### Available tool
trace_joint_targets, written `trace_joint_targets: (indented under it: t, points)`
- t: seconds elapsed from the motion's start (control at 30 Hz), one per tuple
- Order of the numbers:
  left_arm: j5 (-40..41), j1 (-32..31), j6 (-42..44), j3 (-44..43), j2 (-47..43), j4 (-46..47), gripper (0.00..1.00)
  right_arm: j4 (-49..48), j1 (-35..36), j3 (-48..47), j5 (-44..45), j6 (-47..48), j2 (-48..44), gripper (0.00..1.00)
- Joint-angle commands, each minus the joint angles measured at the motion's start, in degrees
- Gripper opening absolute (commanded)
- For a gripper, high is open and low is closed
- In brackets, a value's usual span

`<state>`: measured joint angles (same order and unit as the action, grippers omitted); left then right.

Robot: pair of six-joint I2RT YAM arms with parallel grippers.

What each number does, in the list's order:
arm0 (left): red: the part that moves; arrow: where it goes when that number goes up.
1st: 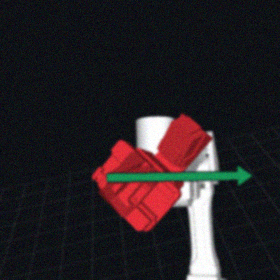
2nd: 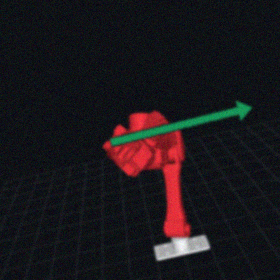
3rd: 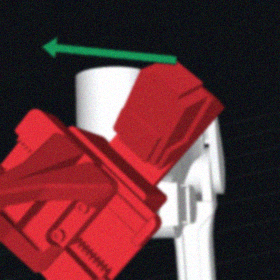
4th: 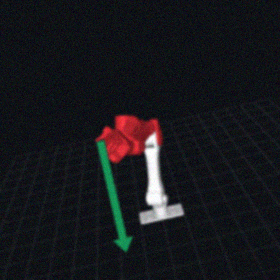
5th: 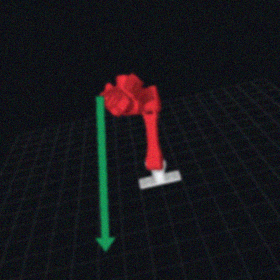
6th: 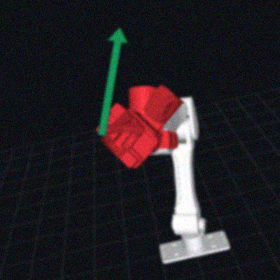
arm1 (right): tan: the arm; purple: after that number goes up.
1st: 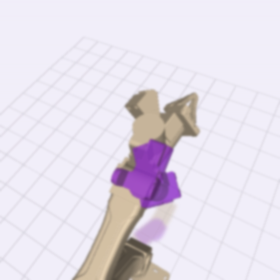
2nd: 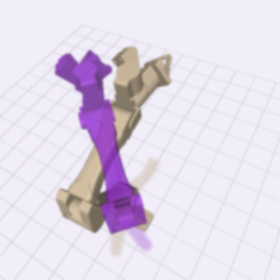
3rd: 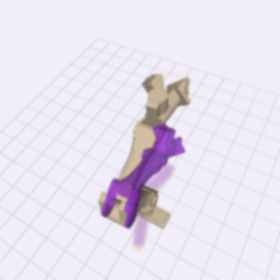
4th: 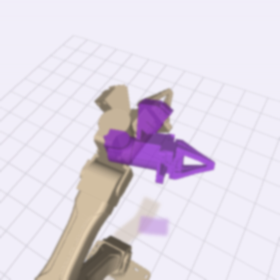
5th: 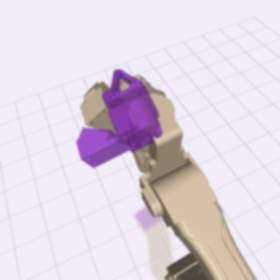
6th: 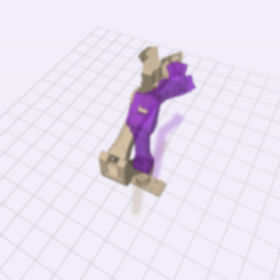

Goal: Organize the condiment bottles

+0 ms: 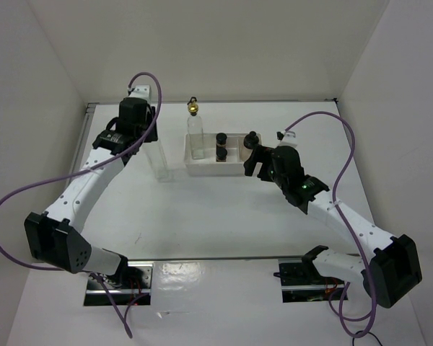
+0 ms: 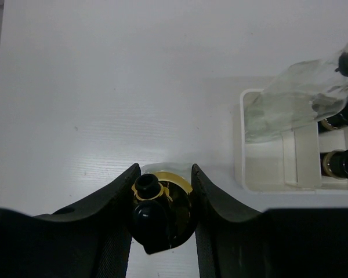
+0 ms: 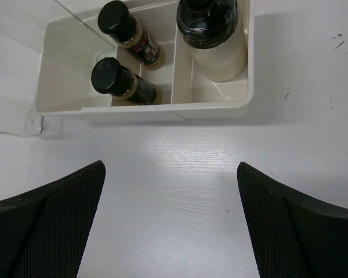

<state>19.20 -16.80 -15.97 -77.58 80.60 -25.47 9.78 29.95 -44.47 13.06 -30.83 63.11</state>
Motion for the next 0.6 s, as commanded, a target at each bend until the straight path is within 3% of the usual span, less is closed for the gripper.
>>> trace_joint_targets:
  t: [0.0,0.23,0.57]
  points:
    - [-1.4,-0.5,2.4,-5.6,-2.1,0.9,0.1,-1.9,-0.4,-0.8,0.6,0.0,-1.4,0.98]
    - [-5.1,-2.2,2.4,-14.0,-1.6,-4.8,0.09,-1.9,-0.4,-0.8,1.1,0.0,-1.4,0.98]
    - [-6.5,-7.5,3.0,-31.4,6.3,-12.7,0.09,-1.9,-0.4,-0.8,1.7,0.0,-1.5,0.98]
